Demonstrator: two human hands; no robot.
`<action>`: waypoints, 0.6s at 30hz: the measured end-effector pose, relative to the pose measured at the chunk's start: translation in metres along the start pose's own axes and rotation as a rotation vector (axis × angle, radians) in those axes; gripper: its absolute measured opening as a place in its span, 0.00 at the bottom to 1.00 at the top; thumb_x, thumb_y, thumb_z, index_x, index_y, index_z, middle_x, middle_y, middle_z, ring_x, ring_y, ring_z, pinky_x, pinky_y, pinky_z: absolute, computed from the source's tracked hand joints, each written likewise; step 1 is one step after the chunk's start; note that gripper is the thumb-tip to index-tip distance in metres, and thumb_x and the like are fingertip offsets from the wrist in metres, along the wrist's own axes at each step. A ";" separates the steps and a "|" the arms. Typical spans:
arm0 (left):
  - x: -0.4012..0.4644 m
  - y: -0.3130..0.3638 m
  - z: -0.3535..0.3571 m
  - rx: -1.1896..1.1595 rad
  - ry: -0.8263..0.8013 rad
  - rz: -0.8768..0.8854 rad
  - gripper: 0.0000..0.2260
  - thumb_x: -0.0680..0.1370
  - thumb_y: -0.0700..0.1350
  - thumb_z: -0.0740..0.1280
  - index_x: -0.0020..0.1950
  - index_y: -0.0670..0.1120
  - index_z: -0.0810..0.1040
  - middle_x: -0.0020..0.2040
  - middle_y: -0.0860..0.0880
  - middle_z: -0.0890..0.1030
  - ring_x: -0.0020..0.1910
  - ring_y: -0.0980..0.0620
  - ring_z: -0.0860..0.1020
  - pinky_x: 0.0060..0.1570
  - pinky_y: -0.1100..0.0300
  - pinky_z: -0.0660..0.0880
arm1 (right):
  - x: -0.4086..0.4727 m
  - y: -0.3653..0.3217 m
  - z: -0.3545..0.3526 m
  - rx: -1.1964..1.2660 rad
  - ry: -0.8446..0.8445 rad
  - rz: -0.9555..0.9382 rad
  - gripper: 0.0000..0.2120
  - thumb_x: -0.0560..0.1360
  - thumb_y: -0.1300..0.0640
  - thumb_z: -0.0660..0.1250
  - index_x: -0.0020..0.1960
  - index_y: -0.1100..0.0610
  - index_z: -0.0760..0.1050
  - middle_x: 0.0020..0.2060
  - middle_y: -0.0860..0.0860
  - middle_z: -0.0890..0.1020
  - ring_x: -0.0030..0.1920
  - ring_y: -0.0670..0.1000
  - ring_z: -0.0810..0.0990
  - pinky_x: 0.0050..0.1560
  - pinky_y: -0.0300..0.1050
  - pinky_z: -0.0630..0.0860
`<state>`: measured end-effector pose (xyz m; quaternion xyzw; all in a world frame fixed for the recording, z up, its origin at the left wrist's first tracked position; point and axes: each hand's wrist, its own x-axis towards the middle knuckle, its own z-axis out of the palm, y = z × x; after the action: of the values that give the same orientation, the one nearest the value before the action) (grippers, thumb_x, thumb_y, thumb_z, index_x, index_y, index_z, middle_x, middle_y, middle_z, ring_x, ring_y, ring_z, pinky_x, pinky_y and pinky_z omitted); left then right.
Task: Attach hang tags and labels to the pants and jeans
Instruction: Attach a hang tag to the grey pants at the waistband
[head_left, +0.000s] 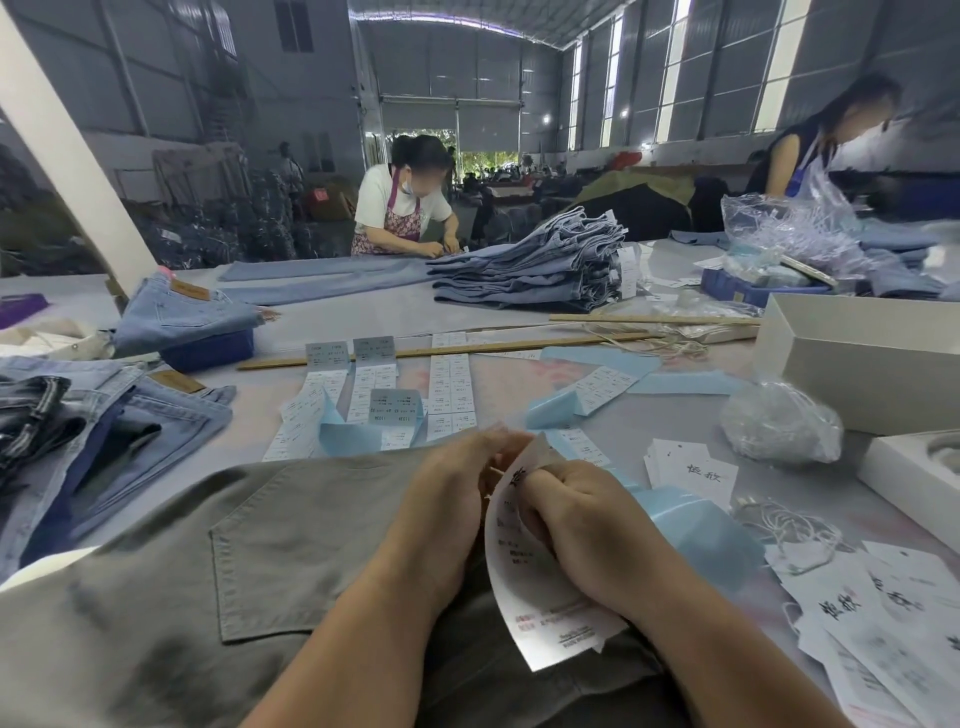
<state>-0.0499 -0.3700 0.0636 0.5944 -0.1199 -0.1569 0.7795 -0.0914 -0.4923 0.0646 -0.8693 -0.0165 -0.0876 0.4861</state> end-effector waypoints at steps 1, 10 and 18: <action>0.000 0.000 0.000 0.025 -0.006 0.012 0.12 0.78 0.45 0.64 0.49 0.40 0.84 0.49 0.35 0.83 0.48 0.40 0.81 0.52 0.48 0.78 | 0.000 0.000 0.000 -0.015 0.001 -0.001 0.21 0.74 0.50 0.56 0.24 0.40 0.73 0.22 0.38 0.74 0.27 0.41 0.70 0.35 0.40 0.64; -0.002 0.002 -0.001 0.018 -0.093 -0.014 0.14 0.70 0.50 0.69 0.47 0.42 0.84 0.45 0.38 0.82 0.45 0.41 0.82 0.50 0.47 0.77 | 0.001 0.002 0.000 -0.014 0.017 -0.014 0.23 0.80 0.54 0.55 0.30 0.37 0.73 0.26 0.38 0.76 0.34 0.43 0.73 0.38 0.42 0.65; -0.004 0.002 -0.002 0.021 -0.116 0.038 0.07 0.73 0.39 0.67 0.47 0.39 0.83 0.42 0.39 0.83 0.39 0.44 0.82 0.37 0.56 0.80 | 0.003 0.004 0.002 0.076 0.002 0.031 0.17 0.68 0.48 0.52 0.23 0.47 0.71 0.21 0.42 0.72 0.27 0.42 0.68 0.35 0.47 0.64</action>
<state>-0.0525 -0.3664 0.0651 0.5903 -0.1777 -0.1749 0.7677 -0.0873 -0.4925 0.0606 -0.8502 -0.0058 -0.0804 0.5203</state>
